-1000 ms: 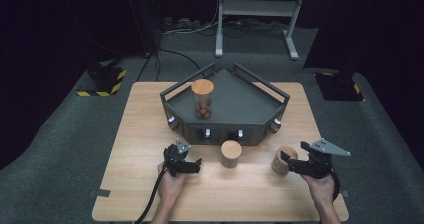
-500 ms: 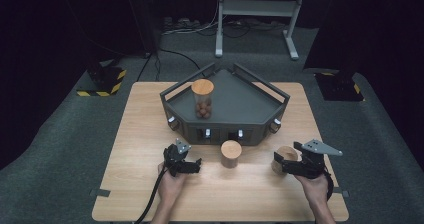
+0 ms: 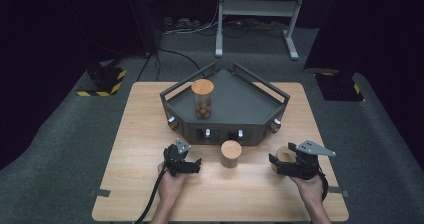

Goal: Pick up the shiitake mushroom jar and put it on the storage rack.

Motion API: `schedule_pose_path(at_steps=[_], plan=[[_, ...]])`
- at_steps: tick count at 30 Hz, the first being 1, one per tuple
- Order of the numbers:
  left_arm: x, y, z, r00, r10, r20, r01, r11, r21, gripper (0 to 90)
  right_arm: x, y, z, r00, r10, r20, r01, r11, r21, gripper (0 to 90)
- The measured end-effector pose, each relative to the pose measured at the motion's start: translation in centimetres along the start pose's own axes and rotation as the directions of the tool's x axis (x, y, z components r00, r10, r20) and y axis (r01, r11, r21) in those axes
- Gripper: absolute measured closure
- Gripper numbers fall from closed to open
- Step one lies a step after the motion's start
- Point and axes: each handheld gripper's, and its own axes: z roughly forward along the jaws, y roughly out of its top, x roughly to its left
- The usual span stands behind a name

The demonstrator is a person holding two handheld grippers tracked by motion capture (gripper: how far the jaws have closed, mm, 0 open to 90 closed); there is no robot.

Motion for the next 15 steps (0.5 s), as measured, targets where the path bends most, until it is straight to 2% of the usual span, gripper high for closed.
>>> schedule_pose_path(at_steps=[15], plan=[[0.0,0.0,0.0,1.0,-0.001,0.0,0.001,1.0,-0.001,6.6,1.4,0.0,1.0,0.9992,-0.021,-0.034,0.021,1.0,0.007,10.5]])
